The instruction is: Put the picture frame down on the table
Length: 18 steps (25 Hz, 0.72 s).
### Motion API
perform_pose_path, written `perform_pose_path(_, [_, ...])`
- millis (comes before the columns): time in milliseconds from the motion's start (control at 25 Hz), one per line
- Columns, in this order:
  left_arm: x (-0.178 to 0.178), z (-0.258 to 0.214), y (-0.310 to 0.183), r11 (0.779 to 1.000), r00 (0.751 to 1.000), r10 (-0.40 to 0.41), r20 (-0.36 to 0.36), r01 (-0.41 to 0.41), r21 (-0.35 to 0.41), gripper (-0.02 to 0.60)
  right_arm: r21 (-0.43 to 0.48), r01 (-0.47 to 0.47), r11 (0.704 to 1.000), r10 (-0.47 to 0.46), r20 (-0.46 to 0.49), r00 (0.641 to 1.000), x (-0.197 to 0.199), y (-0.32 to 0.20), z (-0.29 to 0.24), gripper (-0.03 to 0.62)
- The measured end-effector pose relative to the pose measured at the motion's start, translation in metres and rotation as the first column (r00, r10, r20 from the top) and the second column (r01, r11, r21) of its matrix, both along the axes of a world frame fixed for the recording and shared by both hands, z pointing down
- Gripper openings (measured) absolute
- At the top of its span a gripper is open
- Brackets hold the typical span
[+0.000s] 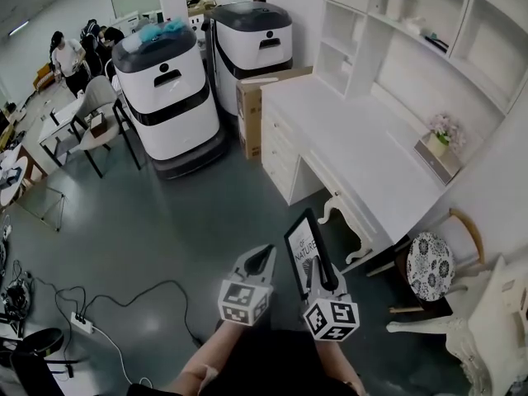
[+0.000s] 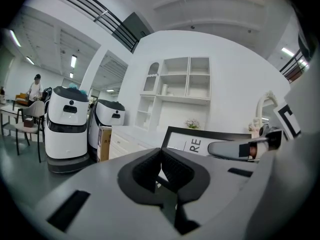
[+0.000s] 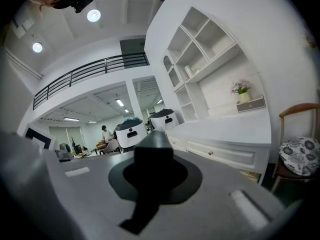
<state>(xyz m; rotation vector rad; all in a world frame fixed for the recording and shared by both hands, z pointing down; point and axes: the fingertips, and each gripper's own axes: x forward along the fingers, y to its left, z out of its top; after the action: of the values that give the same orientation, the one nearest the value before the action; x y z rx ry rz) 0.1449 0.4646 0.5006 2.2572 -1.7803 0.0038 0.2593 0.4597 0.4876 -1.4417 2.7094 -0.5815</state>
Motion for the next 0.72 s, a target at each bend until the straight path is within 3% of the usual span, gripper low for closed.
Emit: perform_pose_path(720, [-0.031,-0.015,-0.085,0.998,0.999,0.034,-0.028,-0.035,-0.042,0.012,-0.052,-0.037,0.998,0.035,-0.038,0.999,-0.032,-0.079,-0.007,0.014])
